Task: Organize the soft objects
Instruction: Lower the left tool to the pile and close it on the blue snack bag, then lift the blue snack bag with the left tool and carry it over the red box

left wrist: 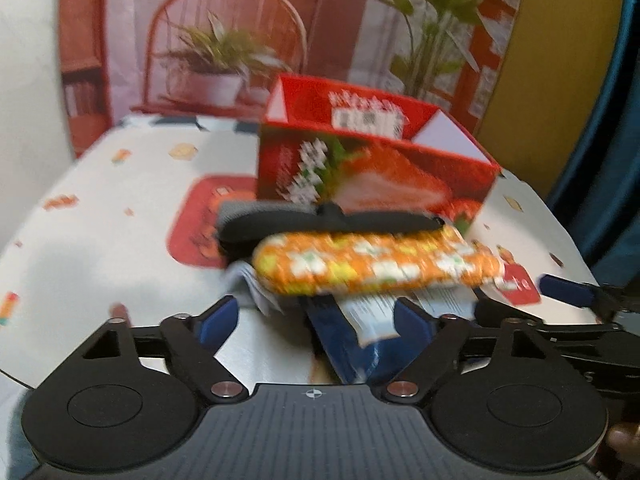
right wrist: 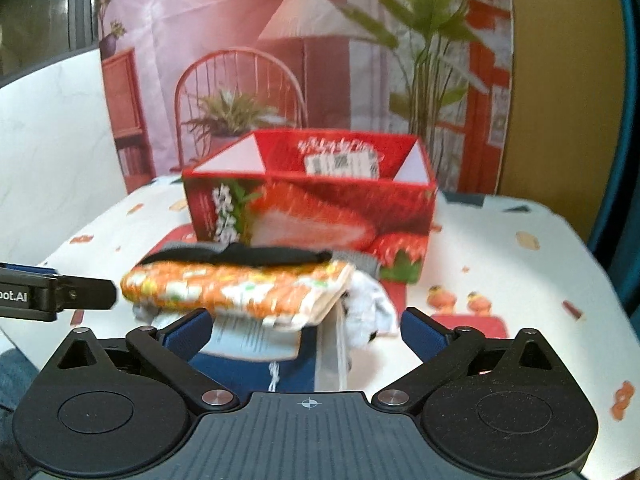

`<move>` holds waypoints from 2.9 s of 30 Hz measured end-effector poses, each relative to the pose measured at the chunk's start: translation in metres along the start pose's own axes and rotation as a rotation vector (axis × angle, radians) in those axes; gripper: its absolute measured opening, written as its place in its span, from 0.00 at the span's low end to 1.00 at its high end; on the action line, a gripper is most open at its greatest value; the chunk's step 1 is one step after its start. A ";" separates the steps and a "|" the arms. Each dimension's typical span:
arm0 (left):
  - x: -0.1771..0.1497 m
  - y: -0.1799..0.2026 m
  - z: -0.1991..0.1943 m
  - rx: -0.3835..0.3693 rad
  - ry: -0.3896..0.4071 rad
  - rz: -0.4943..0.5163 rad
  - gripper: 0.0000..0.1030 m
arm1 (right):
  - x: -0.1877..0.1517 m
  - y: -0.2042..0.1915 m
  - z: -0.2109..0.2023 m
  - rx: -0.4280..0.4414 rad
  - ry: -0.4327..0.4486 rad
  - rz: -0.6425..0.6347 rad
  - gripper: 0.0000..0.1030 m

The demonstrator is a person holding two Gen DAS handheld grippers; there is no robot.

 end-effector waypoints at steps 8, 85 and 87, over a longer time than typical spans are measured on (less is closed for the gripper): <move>-0.018 0.011 0.029 -0.121 -0.022 -0.040 0.73 | -0.021 0.004 0.023 0.040 -0.049 0.005 0.72; 0.005 0.026 -0.009 -0.198 0.224 0.032 0.54 | -0.003 -0.031 -0.018 0.195 0.126 -0.137 0.16; 0.008 0.027 -0.015 -0.193 0.246 0.040 0.54 | 0.000 -0.034 -0.024 0.199 0.155 -0.146 0.16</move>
Point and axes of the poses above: each gripper's, at about its wrist camera, not at the fingertips, and z roughly the way its jaws point, y to its right, x to its top, the point moved 8 cm from there along z, roughly the way its jaws point, and after that the axes turned 15 degrees about z, right-handed, at the moved point
